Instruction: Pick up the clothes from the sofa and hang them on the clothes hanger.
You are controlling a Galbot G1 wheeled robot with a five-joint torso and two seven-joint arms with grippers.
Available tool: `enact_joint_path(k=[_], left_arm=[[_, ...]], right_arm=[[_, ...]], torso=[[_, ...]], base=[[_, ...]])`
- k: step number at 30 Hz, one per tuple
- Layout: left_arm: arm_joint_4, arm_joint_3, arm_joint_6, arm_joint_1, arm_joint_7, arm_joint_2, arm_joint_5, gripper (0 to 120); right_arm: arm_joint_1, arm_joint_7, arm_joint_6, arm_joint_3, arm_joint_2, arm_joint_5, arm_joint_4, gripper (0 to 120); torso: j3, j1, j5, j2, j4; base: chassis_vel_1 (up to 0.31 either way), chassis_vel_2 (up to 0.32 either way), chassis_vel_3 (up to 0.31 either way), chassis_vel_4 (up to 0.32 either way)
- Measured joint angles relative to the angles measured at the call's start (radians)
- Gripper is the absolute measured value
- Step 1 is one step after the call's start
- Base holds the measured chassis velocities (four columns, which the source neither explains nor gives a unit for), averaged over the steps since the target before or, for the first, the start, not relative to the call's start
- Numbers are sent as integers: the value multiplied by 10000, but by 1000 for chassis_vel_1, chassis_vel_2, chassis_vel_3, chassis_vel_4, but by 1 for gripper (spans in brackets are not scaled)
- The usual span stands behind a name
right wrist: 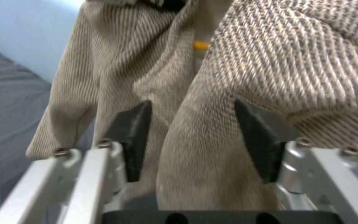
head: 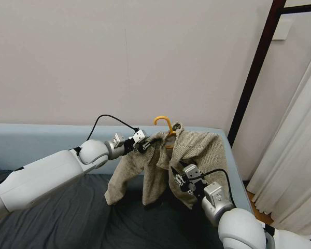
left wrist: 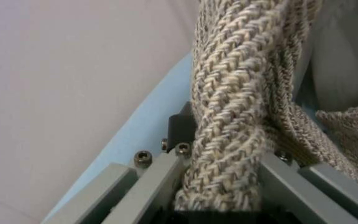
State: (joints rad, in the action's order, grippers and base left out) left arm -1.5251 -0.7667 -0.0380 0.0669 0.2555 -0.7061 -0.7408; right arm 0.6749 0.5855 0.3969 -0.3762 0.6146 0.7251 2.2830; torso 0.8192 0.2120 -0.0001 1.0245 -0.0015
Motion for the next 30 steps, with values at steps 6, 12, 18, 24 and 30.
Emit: enact_joint_path(k=[6,12,18,24,30], left_arm=[[-9,495,-260,-381,163,295,148,0],[-69,1032,-588,-745,473,516,232,0],[-208,1398,-938,-1076,935,787,378,0],[-341,1846,-1216,-1666,1335,1007,793,0],[-357,1946,-1446,-2020,1647,1057,1203,0]], right_arm=[[1187,-80,-151,581,-555,-553,732,79],[2271,-120,-547,1716,-1263,-964,1072,98],[2323,-967,-1481,3375,-2564,-80,922,100],[986,-2302,-2407,3806,-3200,700,-46,100],[-199,-4020,-2392,2869,-3450,1424,-302,100]], torso=[[0,0,0,0,0],[-1,-1,2,0,-2],[0,-1,-1,1,-2],[0,0,2,0,0],[0,0,-1,0,2]], base=[[0,0,0,0],[0,0,0,0],[0,0,0,0],[0,0,0,0],[0,0,0,0]])
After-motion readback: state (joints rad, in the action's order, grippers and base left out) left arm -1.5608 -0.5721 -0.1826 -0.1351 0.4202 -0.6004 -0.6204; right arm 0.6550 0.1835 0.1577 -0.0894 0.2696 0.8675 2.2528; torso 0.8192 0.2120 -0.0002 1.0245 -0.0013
